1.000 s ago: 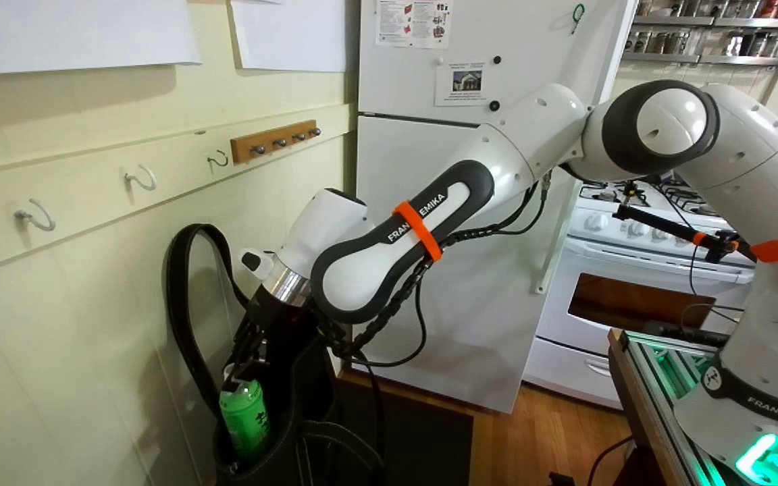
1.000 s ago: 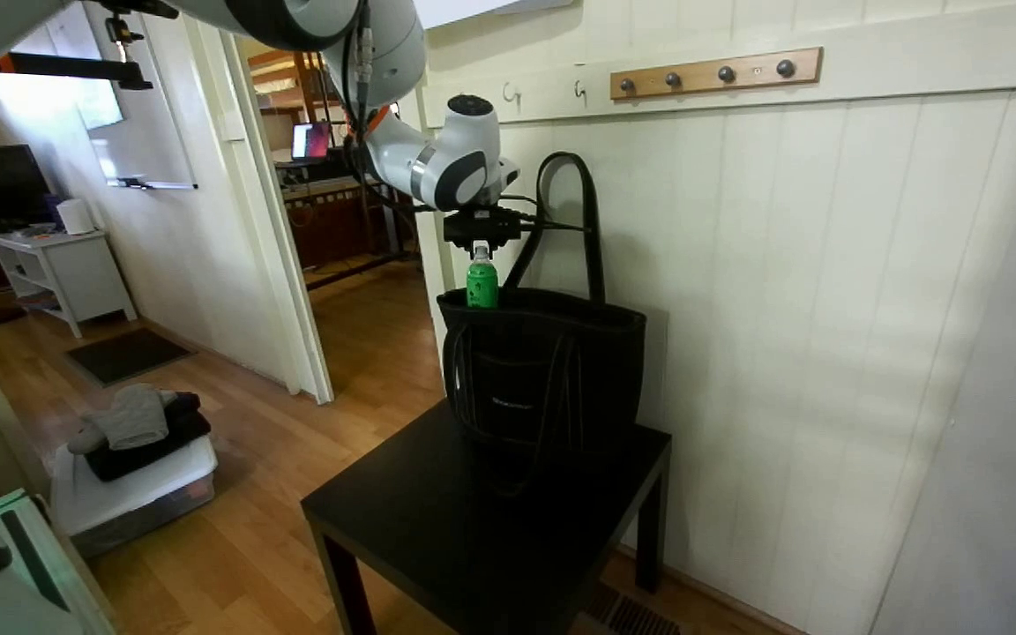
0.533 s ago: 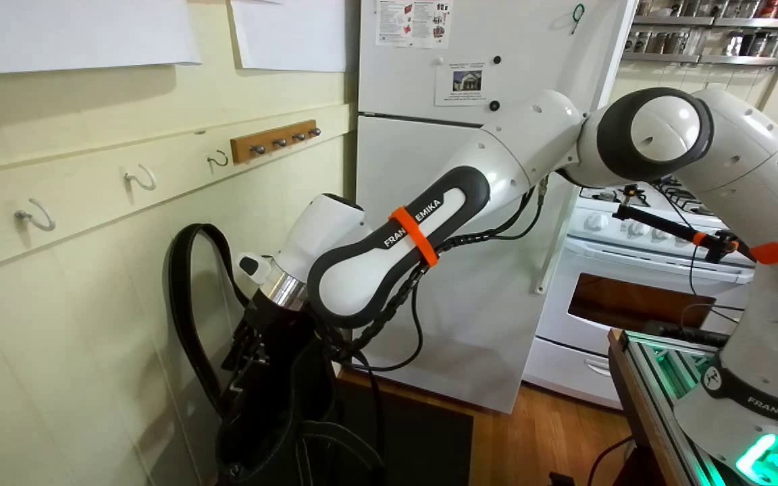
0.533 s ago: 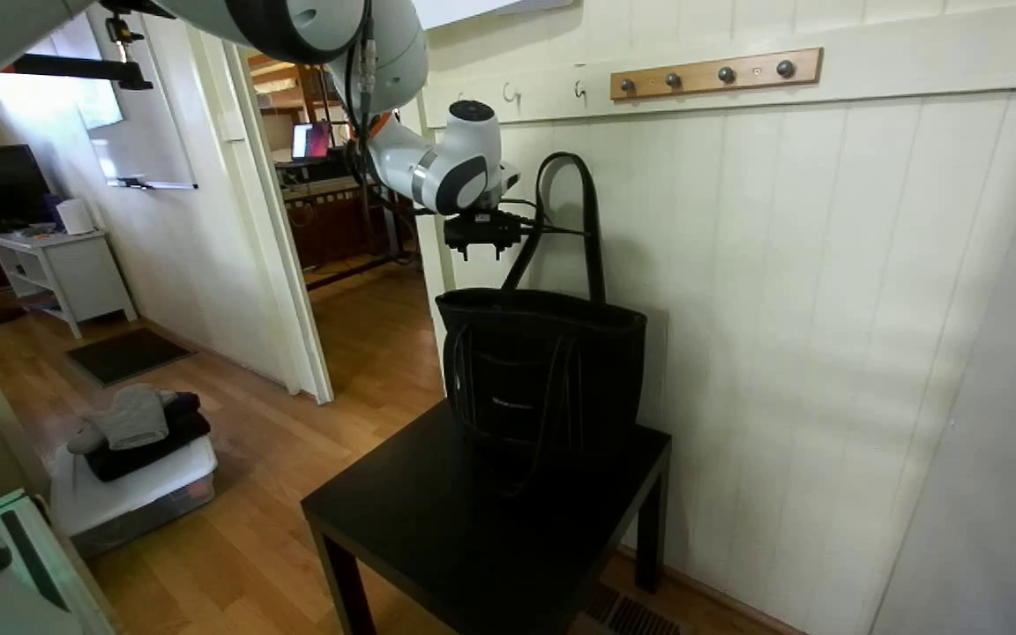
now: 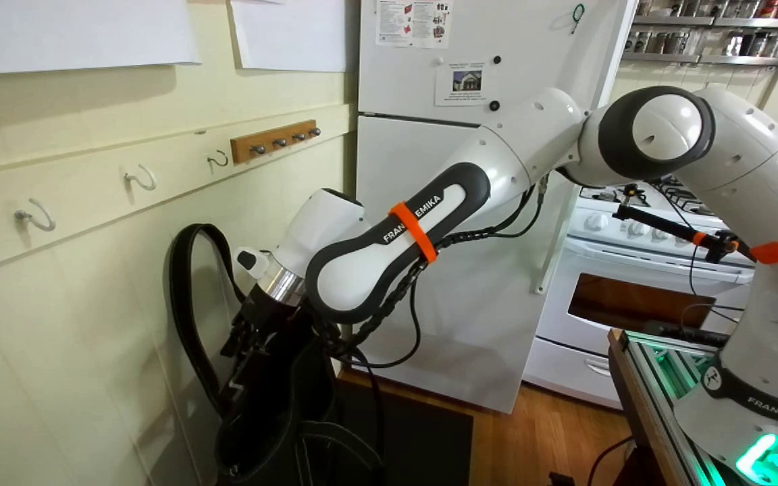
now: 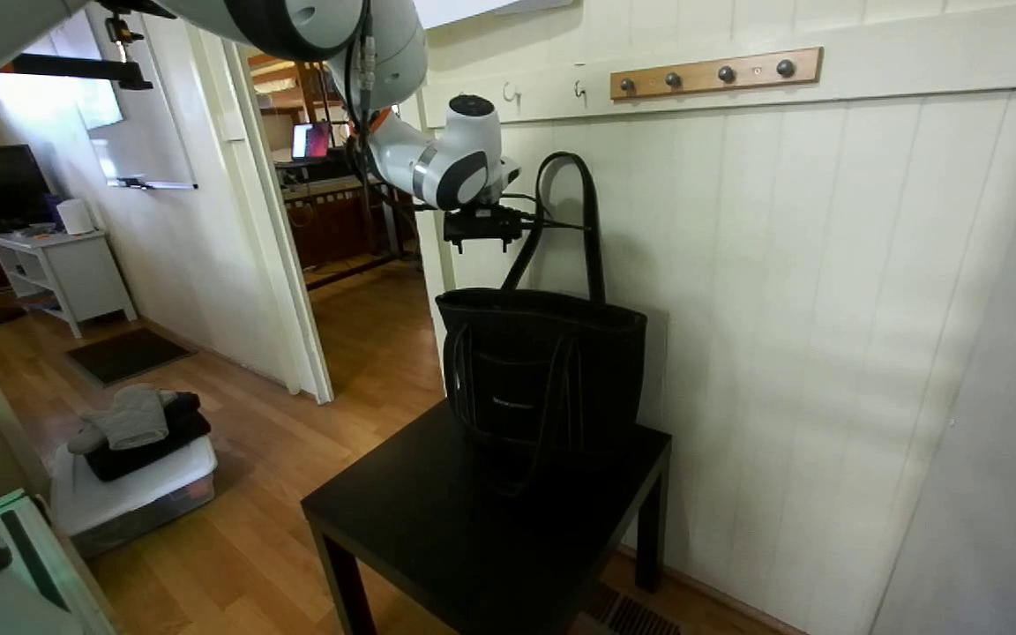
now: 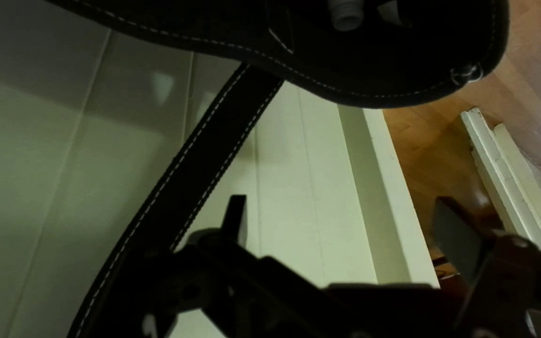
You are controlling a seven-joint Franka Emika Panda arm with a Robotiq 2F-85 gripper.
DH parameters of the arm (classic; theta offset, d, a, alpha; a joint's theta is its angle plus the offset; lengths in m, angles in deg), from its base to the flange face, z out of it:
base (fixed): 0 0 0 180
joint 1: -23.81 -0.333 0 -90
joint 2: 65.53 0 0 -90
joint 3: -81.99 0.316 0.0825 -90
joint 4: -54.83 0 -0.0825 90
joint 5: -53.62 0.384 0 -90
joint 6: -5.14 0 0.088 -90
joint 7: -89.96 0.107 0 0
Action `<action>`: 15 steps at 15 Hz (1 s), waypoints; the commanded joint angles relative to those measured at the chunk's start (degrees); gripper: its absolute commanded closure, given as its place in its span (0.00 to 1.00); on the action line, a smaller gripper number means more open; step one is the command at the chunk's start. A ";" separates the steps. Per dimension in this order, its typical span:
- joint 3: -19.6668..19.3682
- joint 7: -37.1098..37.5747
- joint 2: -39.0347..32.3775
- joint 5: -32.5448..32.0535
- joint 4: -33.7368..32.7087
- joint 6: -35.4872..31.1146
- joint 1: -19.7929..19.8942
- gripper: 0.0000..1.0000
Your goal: Take the green bottle out of the black bag.
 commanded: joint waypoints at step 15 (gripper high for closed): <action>-5.50 11.34 15.49 7.28 11.30 26.11 1.08 0.00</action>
